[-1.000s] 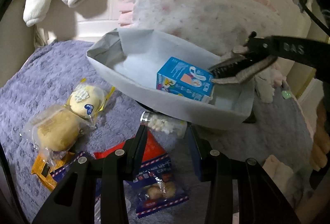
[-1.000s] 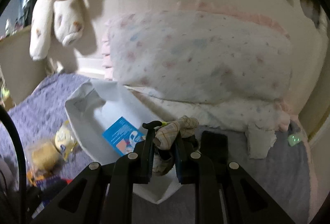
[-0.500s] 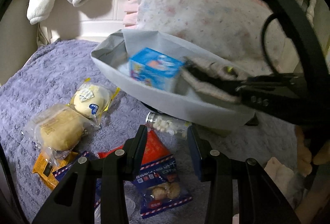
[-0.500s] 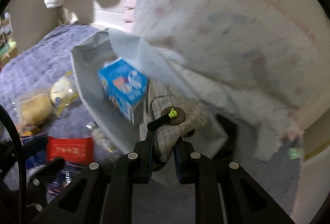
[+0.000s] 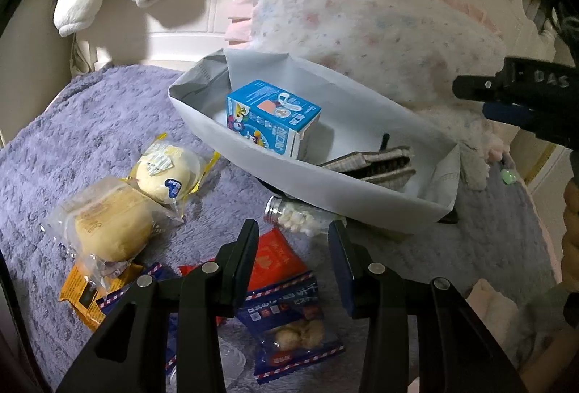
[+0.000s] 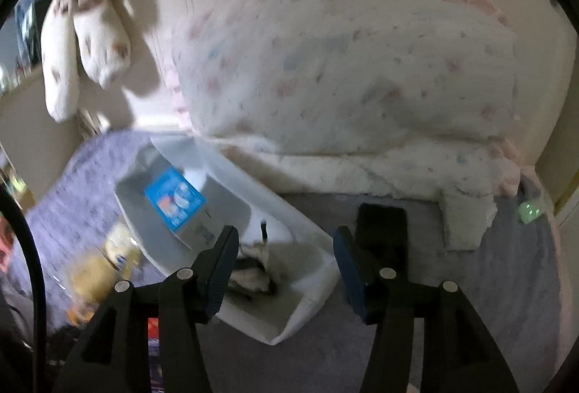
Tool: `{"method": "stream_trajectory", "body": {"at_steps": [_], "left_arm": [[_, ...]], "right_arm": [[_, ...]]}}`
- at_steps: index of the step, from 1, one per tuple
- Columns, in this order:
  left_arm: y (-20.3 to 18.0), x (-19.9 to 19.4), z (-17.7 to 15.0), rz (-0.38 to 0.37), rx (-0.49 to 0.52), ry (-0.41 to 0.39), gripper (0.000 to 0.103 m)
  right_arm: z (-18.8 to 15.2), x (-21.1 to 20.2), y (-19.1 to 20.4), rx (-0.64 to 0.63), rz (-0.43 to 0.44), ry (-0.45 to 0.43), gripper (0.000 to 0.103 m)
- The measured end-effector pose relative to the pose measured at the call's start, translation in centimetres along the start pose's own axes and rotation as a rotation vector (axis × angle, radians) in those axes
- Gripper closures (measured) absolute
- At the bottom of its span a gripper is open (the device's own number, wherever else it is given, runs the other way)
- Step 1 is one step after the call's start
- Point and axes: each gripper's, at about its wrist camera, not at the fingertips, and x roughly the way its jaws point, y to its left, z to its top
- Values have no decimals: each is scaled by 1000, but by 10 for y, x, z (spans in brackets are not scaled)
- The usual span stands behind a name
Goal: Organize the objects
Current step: 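Withdraw the right gripper from the basket toward the red snack pack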
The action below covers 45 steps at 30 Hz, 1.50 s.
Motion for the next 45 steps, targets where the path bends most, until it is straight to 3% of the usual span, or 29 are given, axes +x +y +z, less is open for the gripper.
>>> {"method": "stream_trajectory", "body": {"at_steps": [6, 10, 13, 18, 25, 32, 38, 41, 45], "left_arm": [[6, -2, -1, 6, -13, -2, 64], [24, -6, -5, 33, -69, 6, 64], [39, -11, -7, 49, -120, 9, 64], [61, -21, -5, 57, -183, -9, 64], [100, -30, -22, 180, -275, 56, 64], [119, -28, -28, 154, -321, 108, 64], [124, -20, -28, 121, -351, 145, 64], [125, -15, -28, 133, -354, 164, 63], [129, -6, -32, 181, -360, 221, 63]], "right_arm": [[-6, 17, 43, -118, 165, 110, 45], [-17, 26, 74, -176, 327, 190, 45], [-22, 30, 89, -191, 389, 226, 45], [-25, 32, 98, -181, 386, 234, 45], [-35, 46, 114, -201, 417, 306, 45], [-50, 68, 130, -221, 444, 408, 45], [-60, 86, 133, -284, 364, 477, 45], [-68, 98, 136, -335, 328, 491, 45], [-83, 127, 139, -334, 325, 575, 45]]}}
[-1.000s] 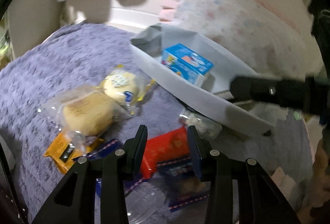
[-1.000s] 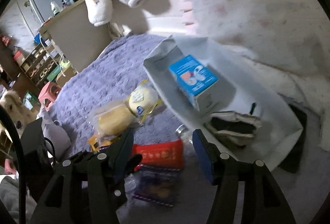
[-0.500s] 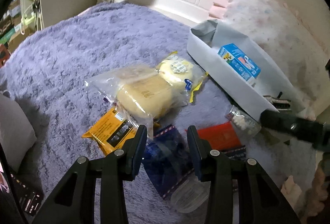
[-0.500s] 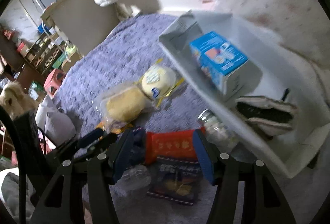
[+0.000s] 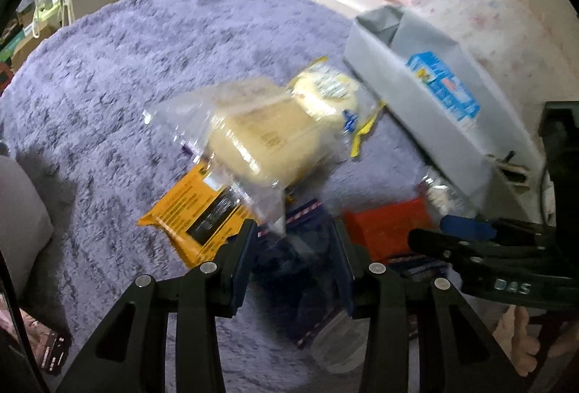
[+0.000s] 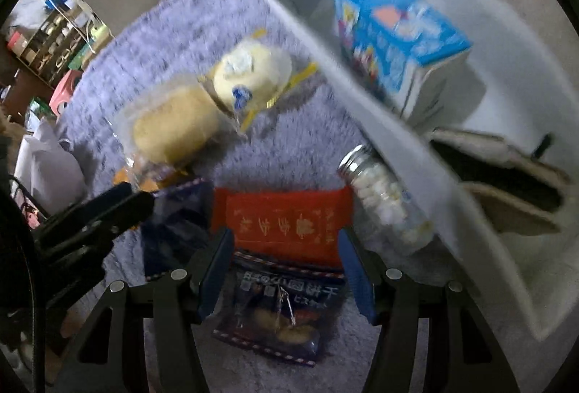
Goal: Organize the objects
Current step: 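Withdraw the right gripper from the basket toward the red snack pack, then grasp the red snack pack with the right gripper while the left gripper grasps the blue snack pack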
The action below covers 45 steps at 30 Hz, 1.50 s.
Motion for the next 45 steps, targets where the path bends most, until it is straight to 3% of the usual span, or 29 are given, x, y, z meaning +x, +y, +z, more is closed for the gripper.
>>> {"method": "stream_trajectory", "body": {"at_steps": [2, 4, 5, 7, 9, 11, 14, 19, 24, 26, 29, 30, 31, 32, 34, 39, 45], "left_arm": [[4, 4, -1, 14, -12, 22, 63], [8, 6, -1, 15, -29, 40, 63], [9, 6, -1, 12, -34, 45, 63], [11, 7, -1, 9, -39, 58, 63], [10, 7, -3, 20, -36, 79, 62], [6, 8, -5, 33, -22, 92, 60], [1, 9, -7, 31, 1, 112, 56], [-12, 15, -13, 67, 73, 154, 50], [-15, 25, -19, 66, 88, 208, 39], [-15, 31, -21, 59, 85, 224, 29], [-13, 37, -21, 40, 60, 227, 24], [-12, 37, -21, 39, 47, 218, 24], [-11, 35, -21, 36, 40, 203, 35], [-11, 32, -20, 36, 46, 186, 53], [-10, 24, -18, 19, 39, 164, 61], [-7, 12, -16, -17, 18, 134, 65], [-11, -26, -8, -101, 49, -22, 66]], "right_arm": [[1, 15, -4, 13, -38, 29, 45], [3, 27, -8, 17, -76, 24, 38], [4, 30, -12, 32, -44, 16, 28], [5, 38, -22, 87, 40, 26, 19], [4, 40, -27, 104, 72, 14, 12], [3, 38, -21, 86, 53, 12, 11], [-1, 42, -9, 27, 6, 6, 1], [-7, 50, 10, -66, -100, -23, 0], [-2, 49, -1, -59, -33, -9, 1], [-1, 47, -3, -51, -35, -13, 5], [-2, 44, -1, -54, -46, -23, 12], [-2, 43, -1, -51, -46, -27, 14], [-2, 42, -2, -45, -42, -30, 15], [-2, 41, -2, -40, -37, -33, 17], [-1, 38, -4, -30, -19, -37, 20], [4, 26, 1, -1, 49, -73, 26], [1, -12, 7, -8, 73, -180, 27]]}}
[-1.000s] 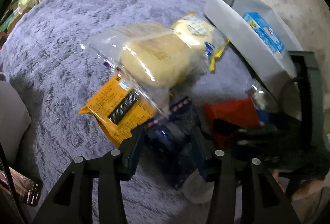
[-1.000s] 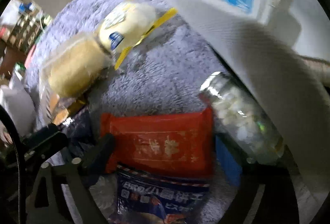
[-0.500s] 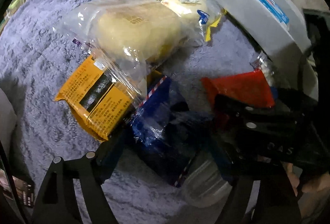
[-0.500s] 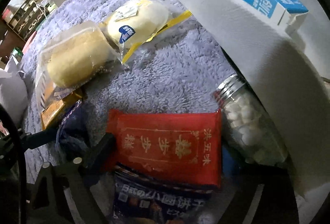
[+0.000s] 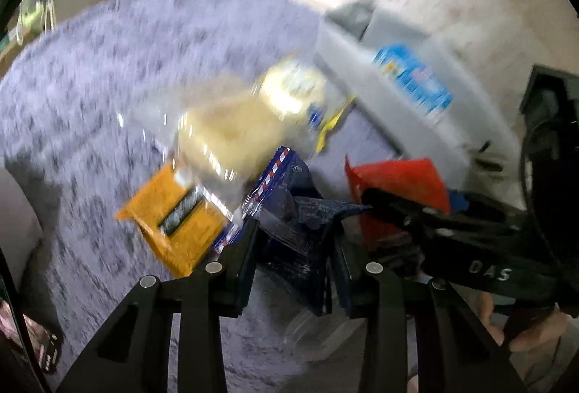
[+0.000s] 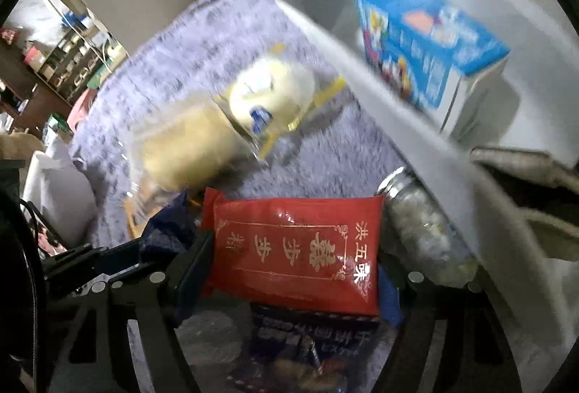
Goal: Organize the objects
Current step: 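Grasp the red snack pack with the right gripper while the left gripper grasps the blue snack pack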
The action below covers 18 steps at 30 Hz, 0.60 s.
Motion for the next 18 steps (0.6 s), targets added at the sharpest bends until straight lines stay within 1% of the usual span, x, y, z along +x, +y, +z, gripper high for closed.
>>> {"method": "stream_trajectory", "body": {"at_steps": [2, 4, 9, 12, 18], "left_arm": [[-3, -13, 0, -42, 6, -49, 66], [-6, -22, -2, -60, 11, -78, 66], [-18, -18, 8, -70, 30, -135, 66], [-20, -10, 14, -98, 31, -162, 66], [-28, -18, 15, -128, 64, -214, 66]], "right_arm": [[1, -11, 1, 8, 7, -33, 27], [3, -20, 3, 20, 13, -59, 27], [8, -34, 5, 32, 6, -104, 27], [8, -43, 1, 45, -6, -128, 27], [10, -66, -10, 73, -39, -191, 27]]}}
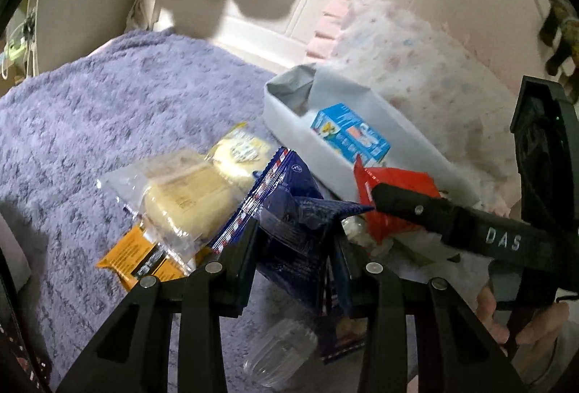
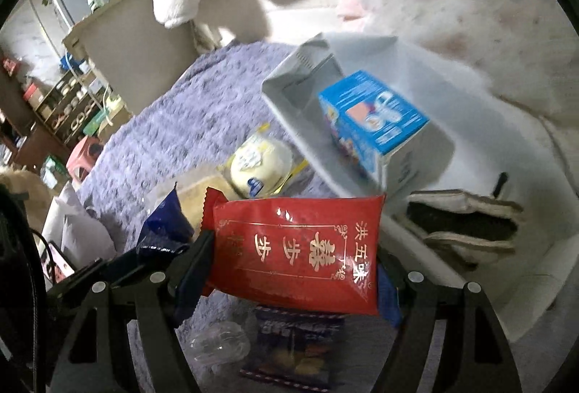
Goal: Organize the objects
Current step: 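Grasp the red snack pack with the right gripper while the left gripper grasps the blue snack pack, then carry both packs into the grey basket and open both grippers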
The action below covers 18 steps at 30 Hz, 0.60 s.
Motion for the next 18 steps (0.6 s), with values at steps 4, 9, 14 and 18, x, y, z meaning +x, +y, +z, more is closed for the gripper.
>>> {"method": "stream_trajectory", "body": {"at_steps": [4, 9, 14, 18], "left_arm": [[-4, -4, 1, -14, 17, -25, 65], [-6, -2, 2, -31, 15, -42, 65], [-29, 4, 9, -68, 56, -76, 65], [-67, 8, 12, -117, 101, -113, 65]], "right_arm": [[5, -18, -14, 28, -54, -57, 27], [11, -44, -38, 70, -147, -147, 27], [15, -46, -71, 194, -166, -140, 27], [17, -56, -90, 302, -6, -155, 27]]}}
